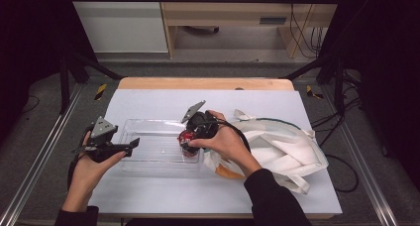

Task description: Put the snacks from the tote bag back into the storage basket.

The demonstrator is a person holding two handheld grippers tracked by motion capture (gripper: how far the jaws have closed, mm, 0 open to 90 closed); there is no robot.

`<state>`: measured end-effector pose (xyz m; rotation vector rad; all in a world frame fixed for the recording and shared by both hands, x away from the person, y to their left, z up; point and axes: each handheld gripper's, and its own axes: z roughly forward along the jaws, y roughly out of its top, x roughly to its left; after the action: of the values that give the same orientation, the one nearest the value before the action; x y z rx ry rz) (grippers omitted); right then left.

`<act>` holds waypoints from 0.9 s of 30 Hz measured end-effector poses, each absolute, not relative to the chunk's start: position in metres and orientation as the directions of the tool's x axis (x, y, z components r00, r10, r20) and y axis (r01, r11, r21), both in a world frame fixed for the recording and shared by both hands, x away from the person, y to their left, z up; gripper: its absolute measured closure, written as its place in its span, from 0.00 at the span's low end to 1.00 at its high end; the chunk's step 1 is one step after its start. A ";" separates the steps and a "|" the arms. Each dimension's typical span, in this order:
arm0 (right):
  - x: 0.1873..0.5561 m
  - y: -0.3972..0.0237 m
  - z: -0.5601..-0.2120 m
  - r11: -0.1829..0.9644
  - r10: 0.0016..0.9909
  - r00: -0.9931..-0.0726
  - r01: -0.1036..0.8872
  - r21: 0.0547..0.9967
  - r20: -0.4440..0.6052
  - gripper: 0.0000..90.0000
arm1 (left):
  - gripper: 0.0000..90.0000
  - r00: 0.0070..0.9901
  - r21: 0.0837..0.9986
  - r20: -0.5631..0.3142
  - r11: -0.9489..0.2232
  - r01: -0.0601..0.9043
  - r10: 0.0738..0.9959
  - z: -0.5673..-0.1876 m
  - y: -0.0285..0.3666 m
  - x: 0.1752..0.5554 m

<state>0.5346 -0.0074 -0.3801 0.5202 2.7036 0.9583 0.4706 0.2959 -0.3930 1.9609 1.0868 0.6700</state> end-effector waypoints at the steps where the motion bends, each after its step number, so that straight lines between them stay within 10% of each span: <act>1: 0.533 -0.009 -0.377 0.714 0.406 -0.909 0.253 0.653 -0.093 0.10 | 0.11 0.495 0.828 0.075 -0.331 0.453 0.866 -0.393 0.296 0.471; 27: 0.503 -0.085 -0.343 0.593 0.582 -0.801 0.296 0.749 -0.144 0.10 | 0.09 0.490 0.827 0.079 -0.332 0.455 0.868 -0.392 0.294 0.468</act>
<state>0.5026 -0.0847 -0.3426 0.7067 2.4491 1.0518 0.4682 0.2937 -0.3917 1.9622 1.0915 0.6785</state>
